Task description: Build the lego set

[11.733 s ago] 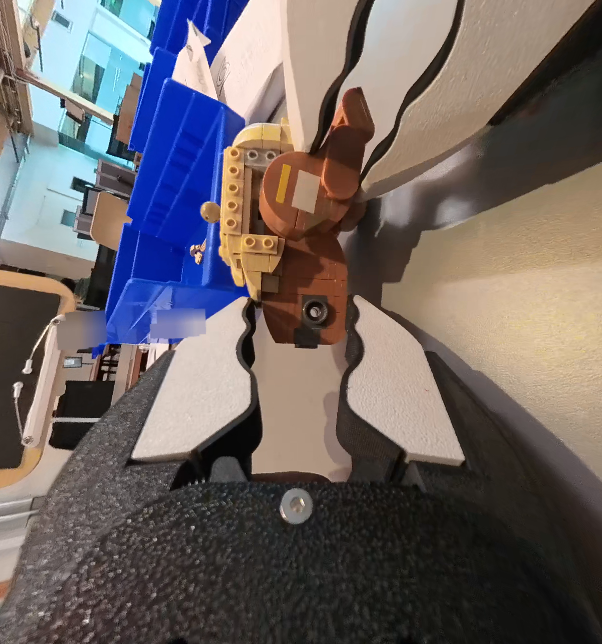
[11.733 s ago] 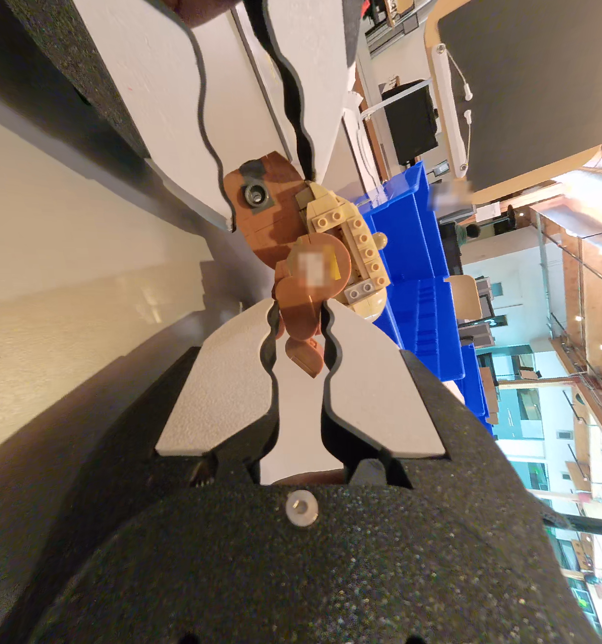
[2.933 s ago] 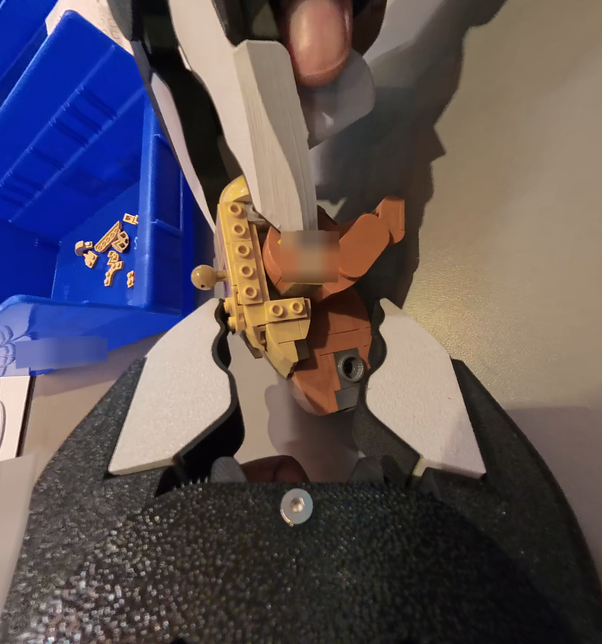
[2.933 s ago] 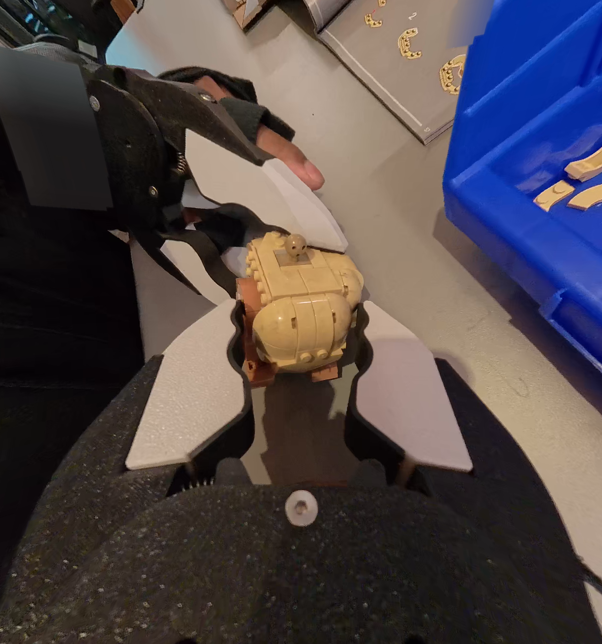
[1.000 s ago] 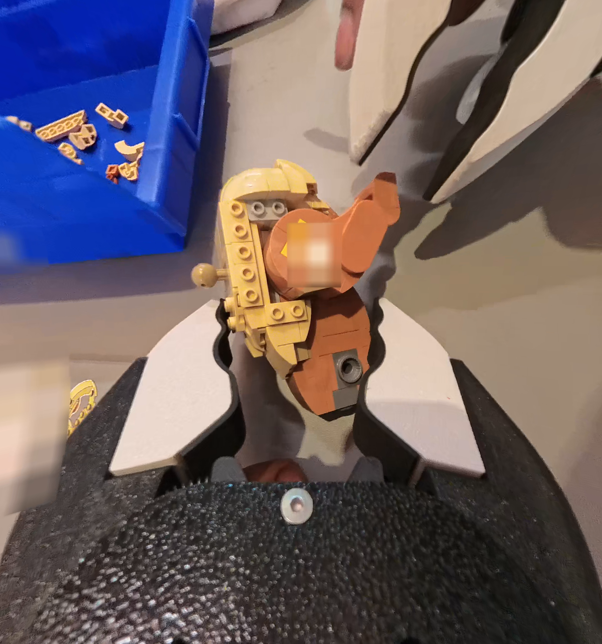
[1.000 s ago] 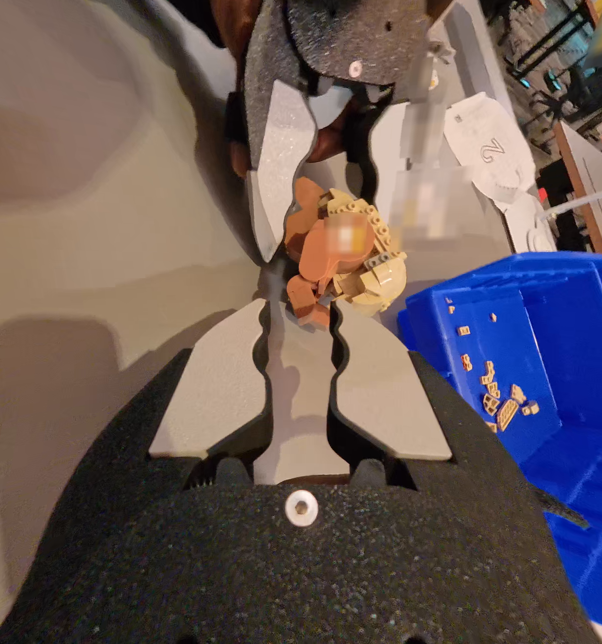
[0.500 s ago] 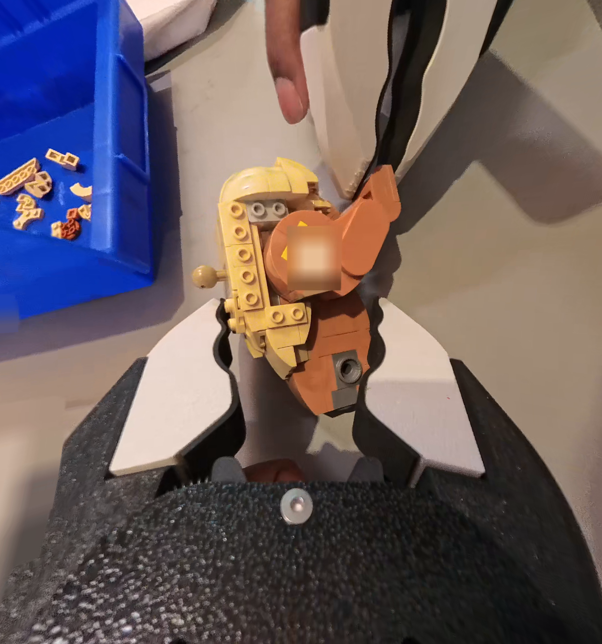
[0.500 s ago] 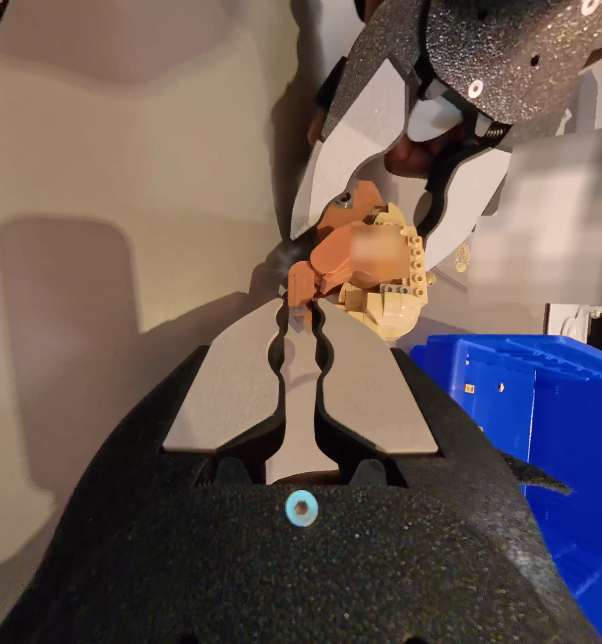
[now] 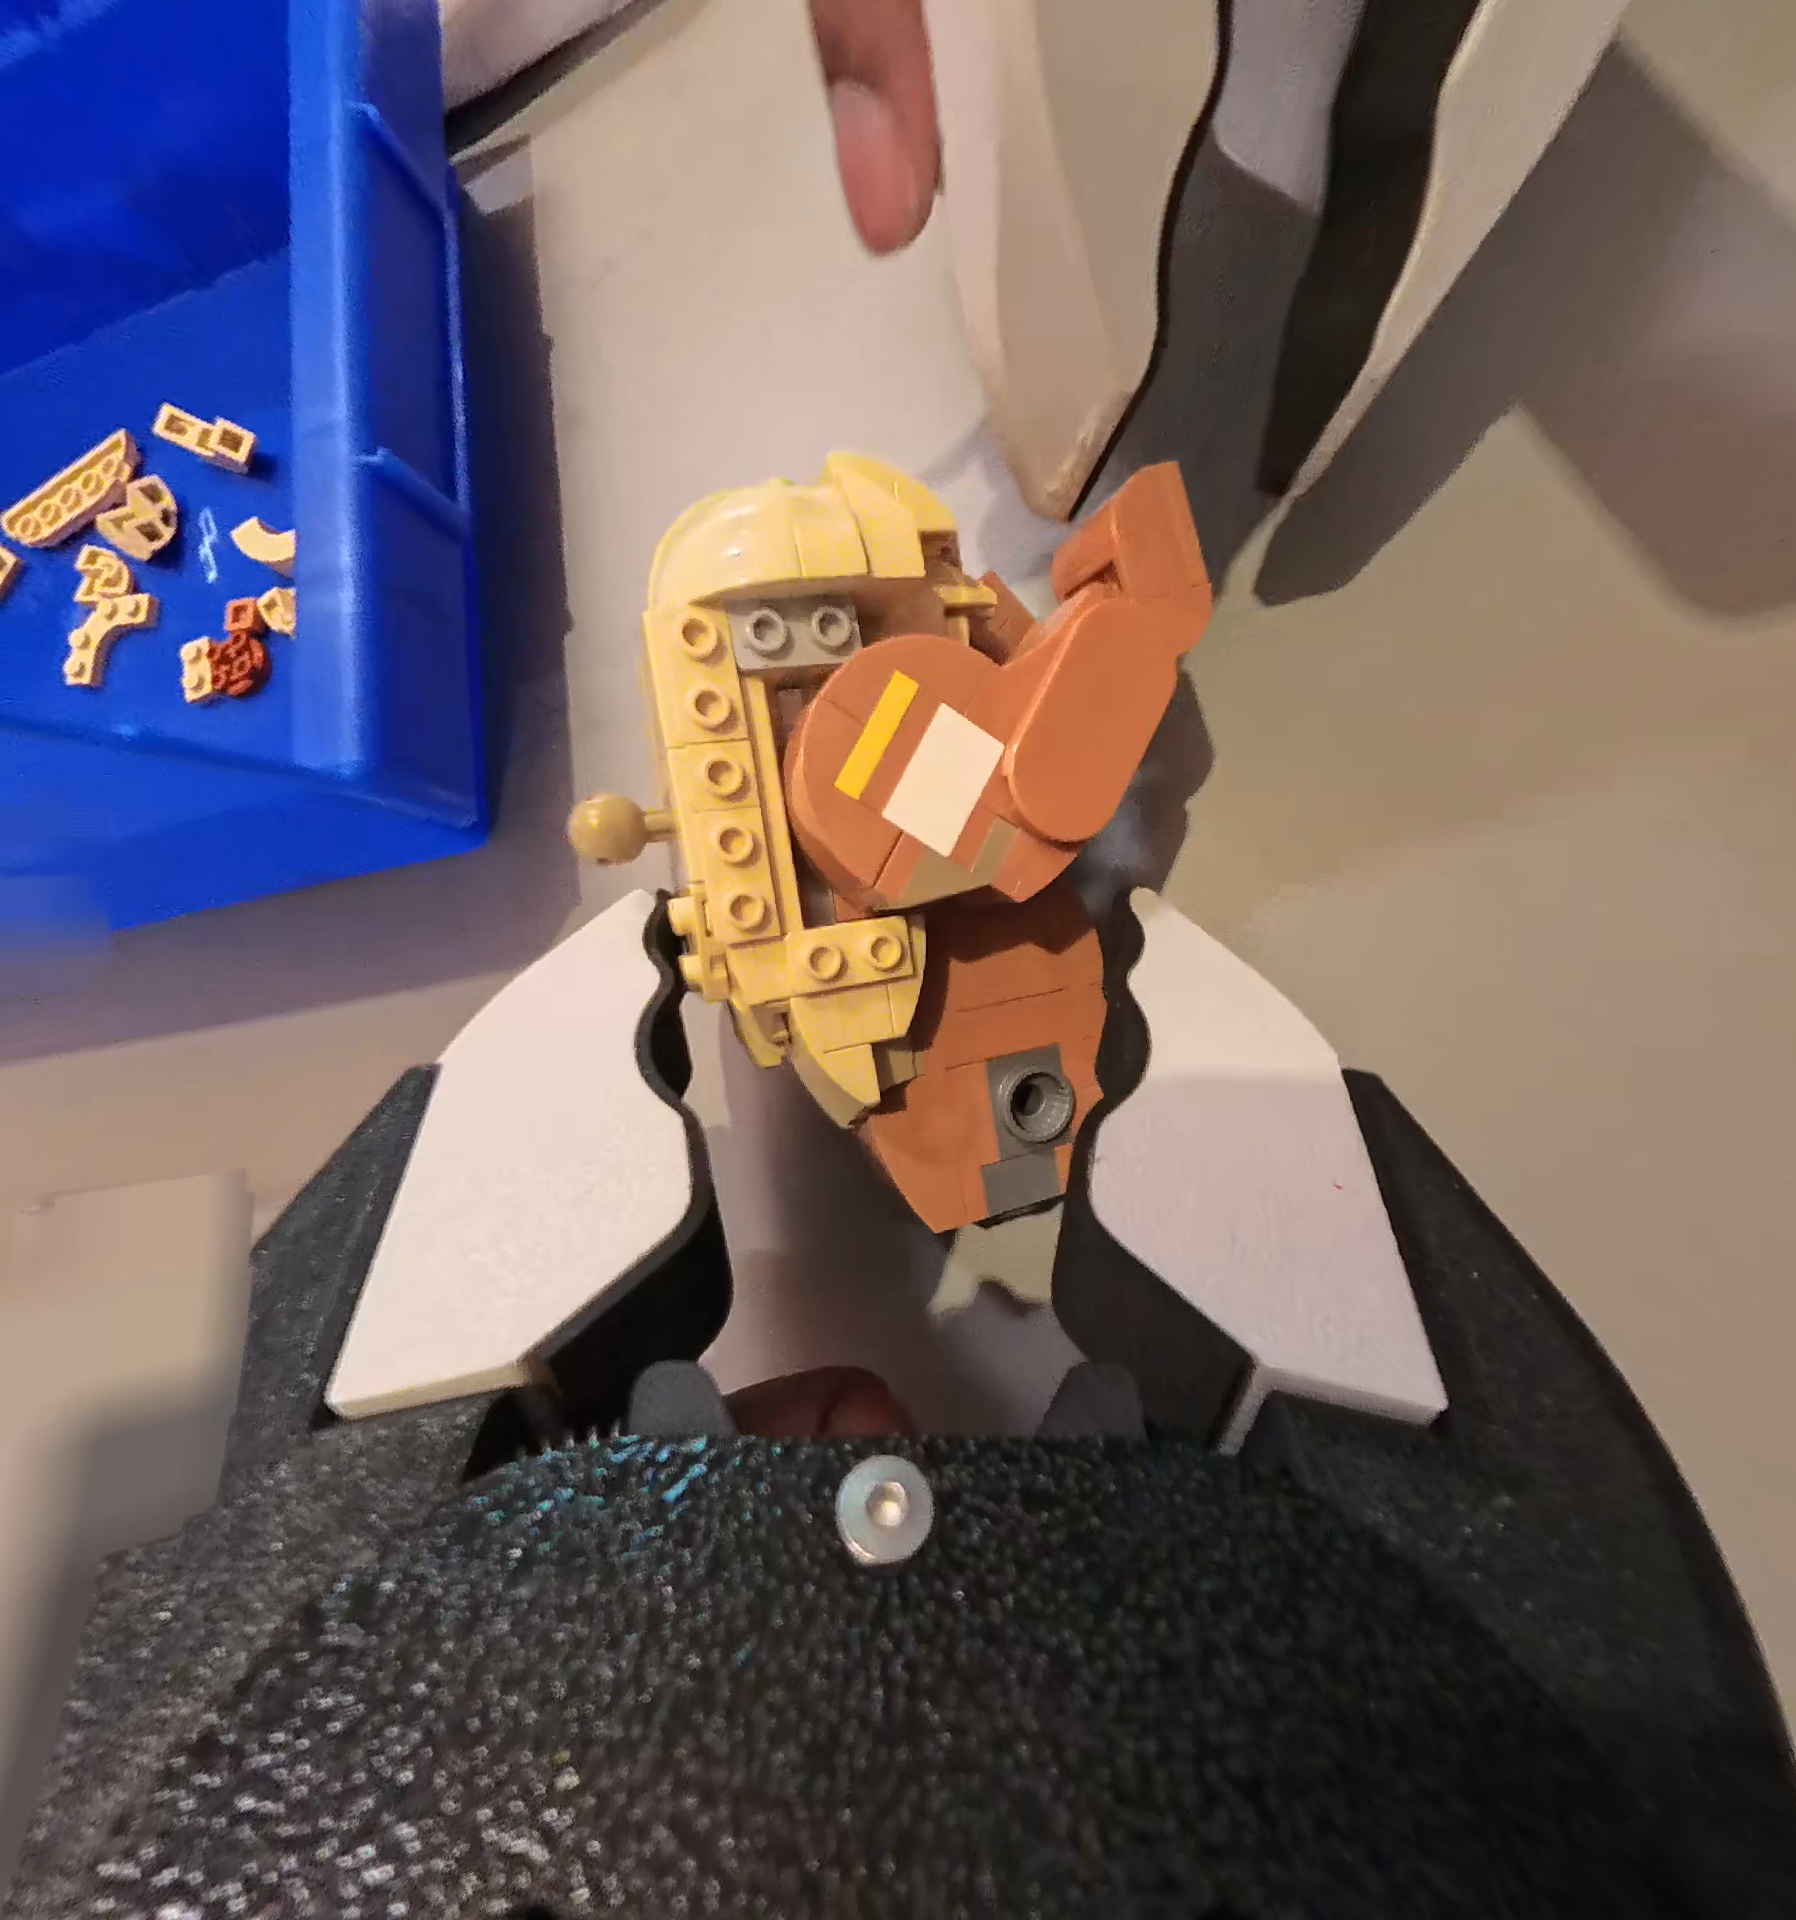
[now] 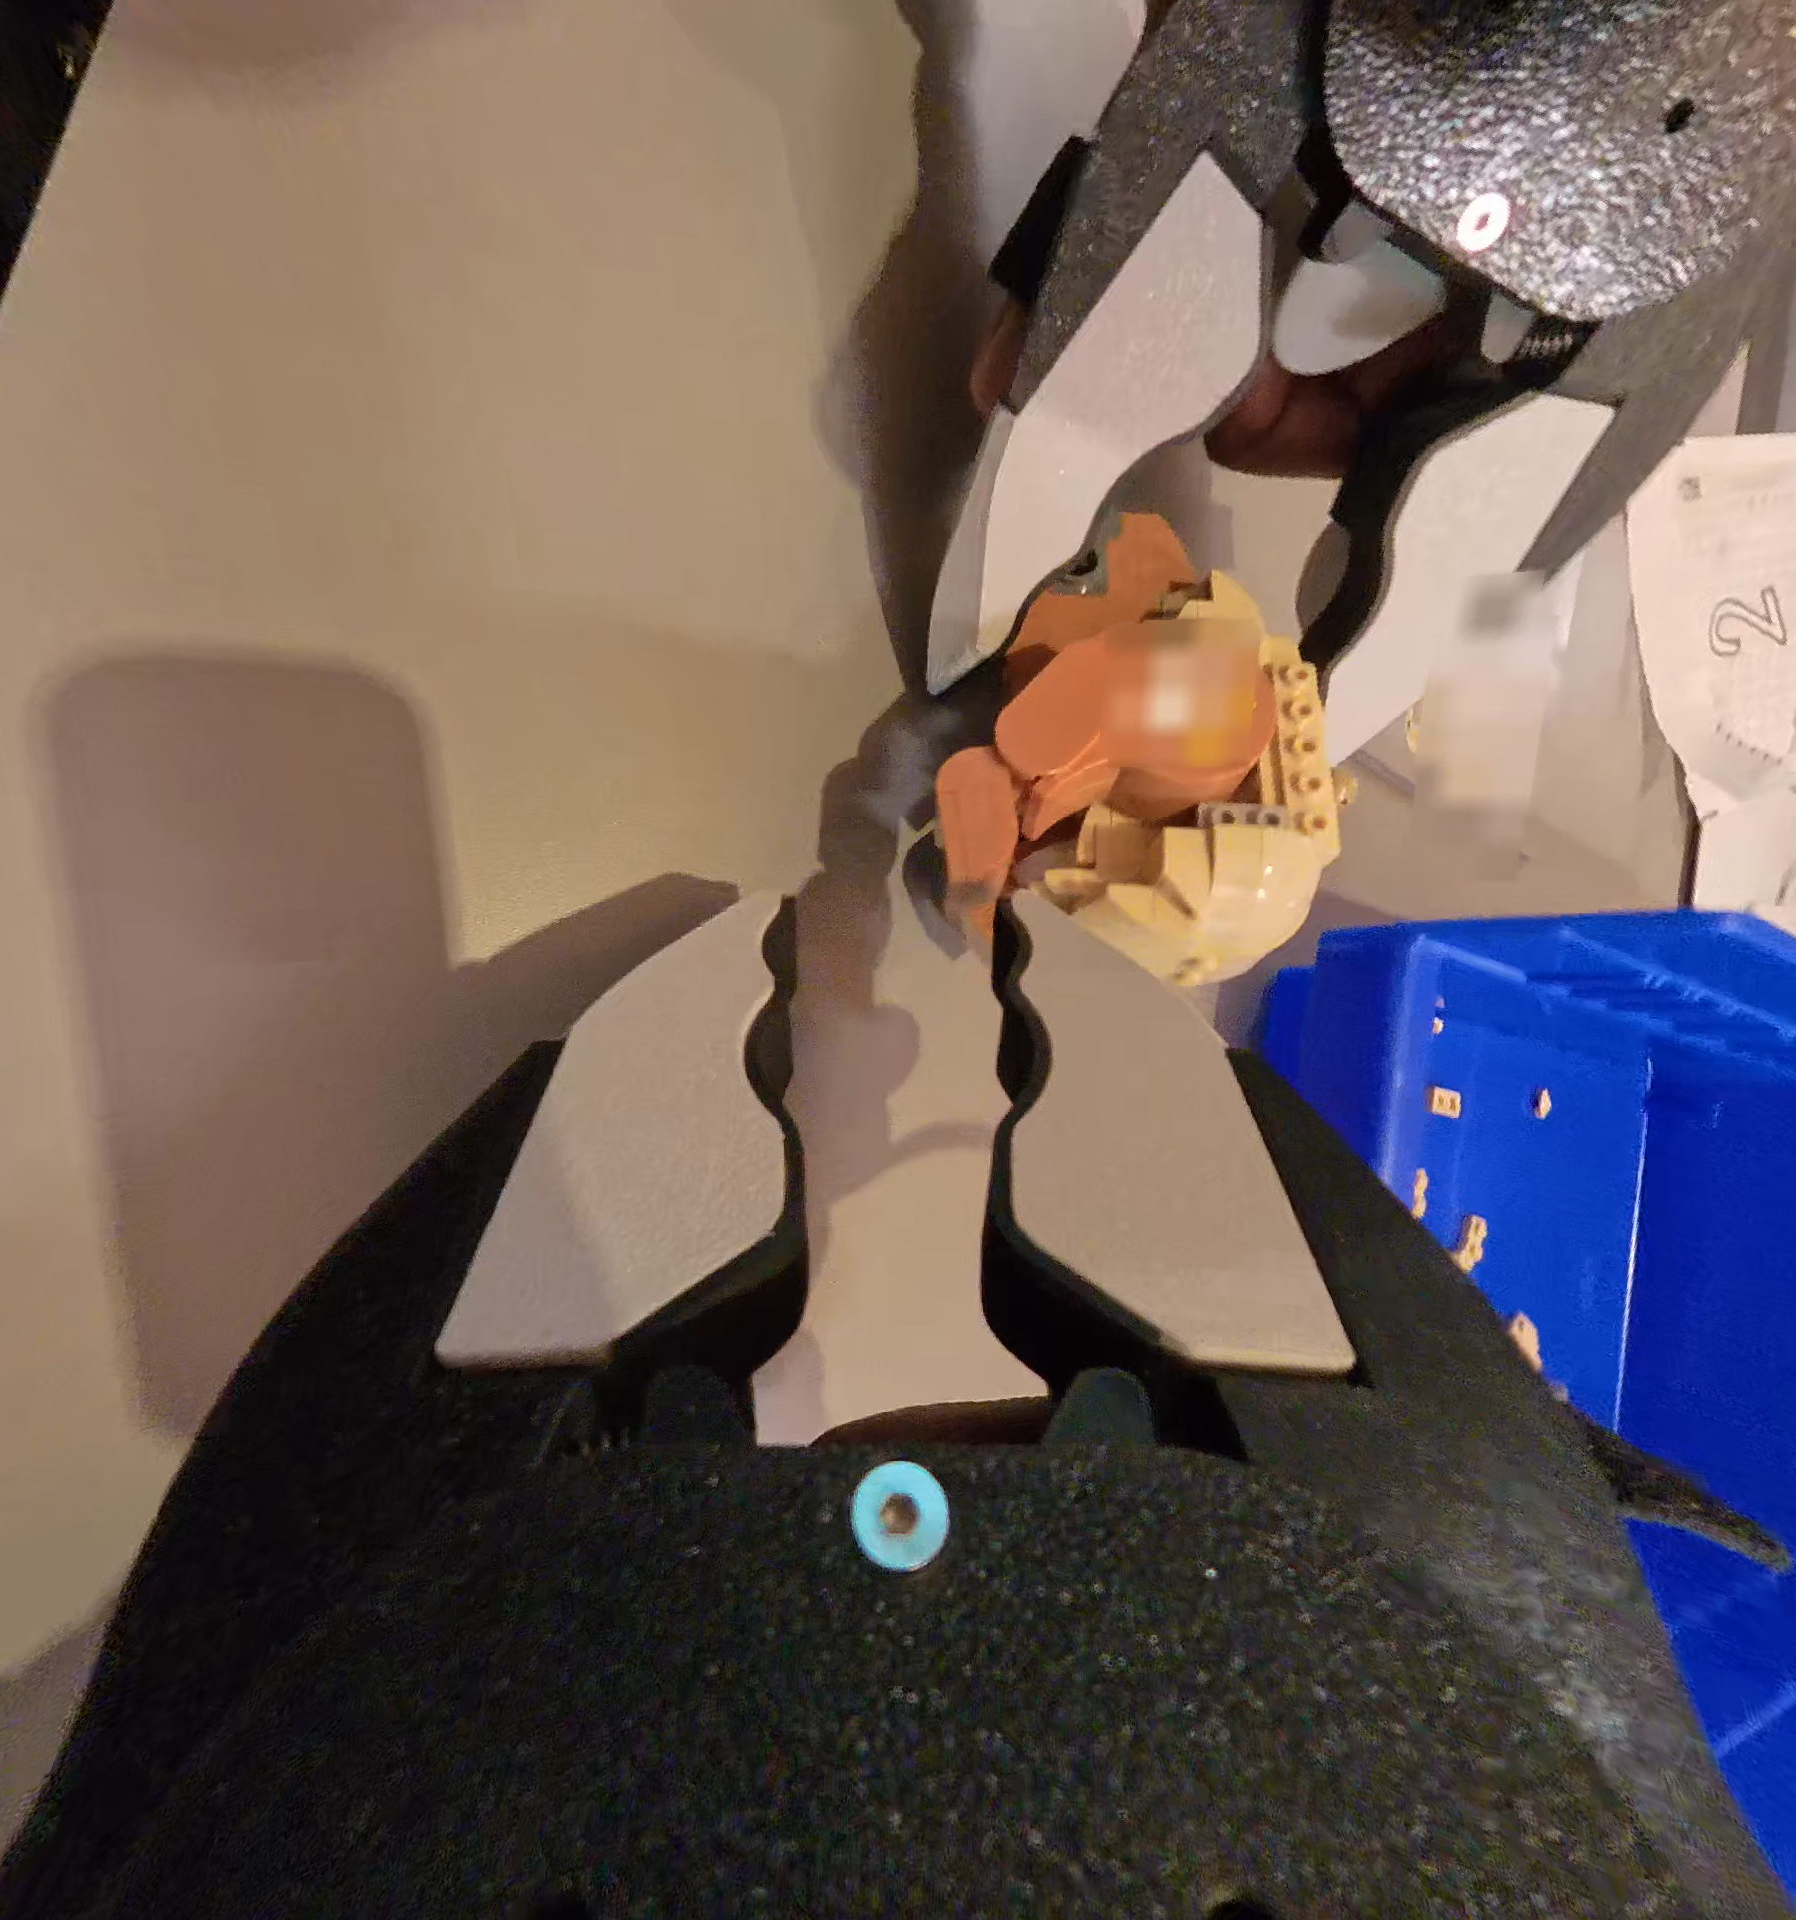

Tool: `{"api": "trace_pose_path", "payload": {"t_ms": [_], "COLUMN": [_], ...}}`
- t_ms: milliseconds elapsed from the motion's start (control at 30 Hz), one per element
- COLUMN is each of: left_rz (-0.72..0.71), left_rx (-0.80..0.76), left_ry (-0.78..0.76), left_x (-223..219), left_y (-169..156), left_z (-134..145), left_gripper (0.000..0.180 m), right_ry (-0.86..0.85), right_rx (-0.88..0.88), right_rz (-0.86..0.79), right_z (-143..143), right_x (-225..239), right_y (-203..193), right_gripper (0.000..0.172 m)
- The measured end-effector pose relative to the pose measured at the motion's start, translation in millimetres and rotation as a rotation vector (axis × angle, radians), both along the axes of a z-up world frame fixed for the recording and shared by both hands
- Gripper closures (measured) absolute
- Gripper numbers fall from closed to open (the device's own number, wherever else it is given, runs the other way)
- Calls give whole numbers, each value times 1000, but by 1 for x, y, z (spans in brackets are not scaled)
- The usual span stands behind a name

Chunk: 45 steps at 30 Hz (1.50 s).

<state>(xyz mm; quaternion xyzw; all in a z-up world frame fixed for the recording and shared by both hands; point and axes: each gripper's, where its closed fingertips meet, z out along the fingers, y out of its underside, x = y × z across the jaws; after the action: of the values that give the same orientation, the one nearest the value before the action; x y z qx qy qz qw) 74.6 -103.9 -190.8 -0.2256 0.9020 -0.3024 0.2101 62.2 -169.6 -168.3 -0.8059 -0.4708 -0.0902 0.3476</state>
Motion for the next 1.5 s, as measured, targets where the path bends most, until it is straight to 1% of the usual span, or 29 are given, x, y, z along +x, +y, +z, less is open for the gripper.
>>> {"api": "trace_pose_path", "payload": {"t_ms": [167, 300, 400, 467, 600, 733, 767, 800, 933, 1233, 1500], "left_rz": [-5, -15, -26, -41, -78, -138, -153, -165, -188, -226, -184], "left_rx": [-13, -11, 0, -6, -7, 6, 13, 21, 63, 68, 31], "left_ry": [3, -22, -28, -17, 2, 32, 37, 41, 52, 64, 67], "left_x": [3, 7, 10, 11, 15, 14, 14, 15, 16, 17, 20], "left_y": [-3, -10, -15, -20, -30, -38, -40, -41, -42, -46, -45], "left_z": [2, 6, 6, 6, 6, 5, 5, 4, 2, 4, 5], "left_gripper": [103, 103, 103, 103, 103, 103, 104, 104, 104, 106, 107], "right_ry": [30, 4, 24, 44, 14, -6, -14, -25, -47, -101, -112], "right_rx": [80, 105, 119, 131, 139, 144, 143, 144, 118, 27, 45], "right_rz": [-86, -150, -198, -213, -225, -199, -185, -171, -113, 10, -34], "right_z": [3, 2, 3, 4, 0, -1, -1, 0, 1, 1, 1], "right_x": [3, 9, 14, 14, 16, 14, 13, 12, 10, 9, 15], "right_y": [-6, -9, -16, -20, -23, -23, -23, -23, -24, -26, -25], "right_gripper": [135, 135, 135, 136, 136, 145, 155, 159, 159, 159, 159]}}
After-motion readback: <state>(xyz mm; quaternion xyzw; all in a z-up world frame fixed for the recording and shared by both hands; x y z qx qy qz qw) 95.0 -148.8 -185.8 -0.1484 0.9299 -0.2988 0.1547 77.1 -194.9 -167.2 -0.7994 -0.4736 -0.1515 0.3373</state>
